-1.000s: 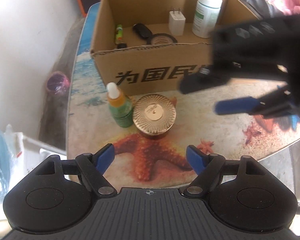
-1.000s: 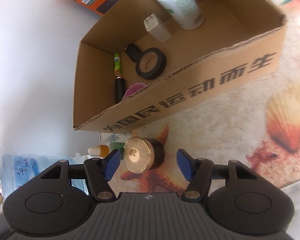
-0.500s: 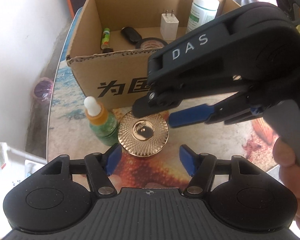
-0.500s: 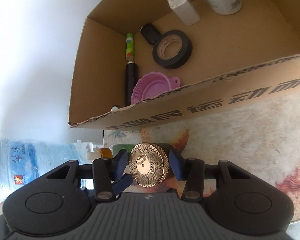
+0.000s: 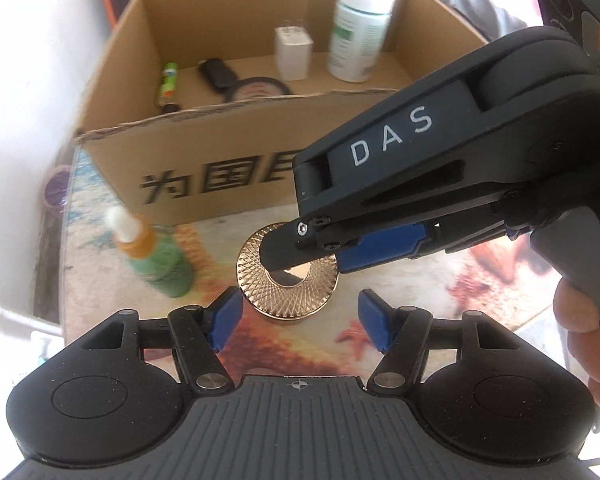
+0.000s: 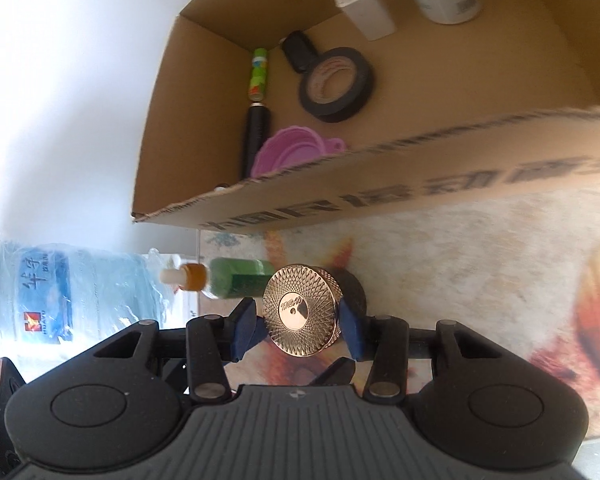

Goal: Organize rigid objects
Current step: 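Move the right gripper to the gold round jar and grasp it, then lift the gold jar and carry it over the box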

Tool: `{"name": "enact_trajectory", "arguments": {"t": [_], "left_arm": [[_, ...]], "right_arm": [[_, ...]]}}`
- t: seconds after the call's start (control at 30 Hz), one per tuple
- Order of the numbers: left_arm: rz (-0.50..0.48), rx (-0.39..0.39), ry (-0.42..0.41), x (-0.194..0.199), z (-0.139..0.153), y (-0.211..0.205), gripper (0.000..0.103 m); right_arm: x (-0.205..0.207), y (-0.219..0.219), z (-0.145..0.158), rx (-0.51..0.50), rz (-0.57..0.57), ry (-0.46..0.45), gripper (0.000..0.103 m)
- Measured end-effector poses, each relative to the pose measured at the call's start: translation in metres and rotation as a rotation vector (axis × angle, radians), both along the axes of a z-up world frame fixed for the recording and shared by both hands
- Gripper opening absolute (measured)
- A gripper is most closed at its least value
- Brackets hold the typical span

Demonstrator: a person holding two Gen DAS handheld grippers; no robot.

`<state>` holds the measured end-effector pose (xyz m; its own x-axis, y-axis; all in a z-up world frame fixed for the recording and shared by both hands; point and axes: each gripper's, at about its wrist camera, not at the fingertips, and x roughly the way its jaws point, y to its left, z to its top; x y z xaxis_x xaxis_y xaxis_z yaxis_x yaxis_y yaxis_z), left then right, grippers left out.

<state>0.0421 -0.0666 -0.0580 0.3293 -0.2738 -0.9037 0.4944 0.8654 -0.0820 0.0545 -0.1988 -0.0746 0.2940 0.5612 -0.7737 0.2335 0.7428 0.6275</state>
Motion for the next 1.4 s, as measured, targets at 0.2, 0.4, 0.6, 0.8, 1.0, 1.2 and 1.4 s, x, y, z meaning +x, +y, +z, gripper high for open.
{"name": "enact_trajectory", "arguments": {"t": [0.2, 0.4, 0.6, 0.8, 1.0, 1.2, 1.4], "left_arm": [[-0.086, -0.041, 0.015, -0.015, 0.0, -0.023, 0.064], [-0.151, -0.055, 0.015, -0.026, 0.003, -0.039, 0.064], [-0.146, -0.037, 0.017, -0.019, 0.0, -0.042, 0.065], [-0.168, -0.016, 0.021, -0.011, -0.007, -0.049, 0.065], [-0.183, 0.012, 0.033, -0.008, -0.015, -0.055, 0.061], [-0.178, 0.02, 0.021, -0.015, -0.014, -0.058, 0.058], [-0.16, 0.008, 0.021, -0.019, -0.01, -0.054, 0.058]], "right_arm": [[-0.029, -0.024, 0.001, -0.033, -0.06, 0.035, 0.049], [-0.054, -0.044, -0.003, -0.032, -0.144, 0.053, 0.051], [-0.059, -0.049, -0.005, -0.038, -0.186, 0.054, 0.059], [-0.053, -0.049, -0.01, -0.021, -0.202, 0.047, 0.059], [-0.048, -0.044, -0.017, -0.013, -0.209, 0.055, 0.059], [-0.047, -0.047, -0.024, 0.0, -0.225, 0.069, 0.055], [-0.05, -0.047, -0.018, -0.012, -0.205, 0.066, 0.049]]}}
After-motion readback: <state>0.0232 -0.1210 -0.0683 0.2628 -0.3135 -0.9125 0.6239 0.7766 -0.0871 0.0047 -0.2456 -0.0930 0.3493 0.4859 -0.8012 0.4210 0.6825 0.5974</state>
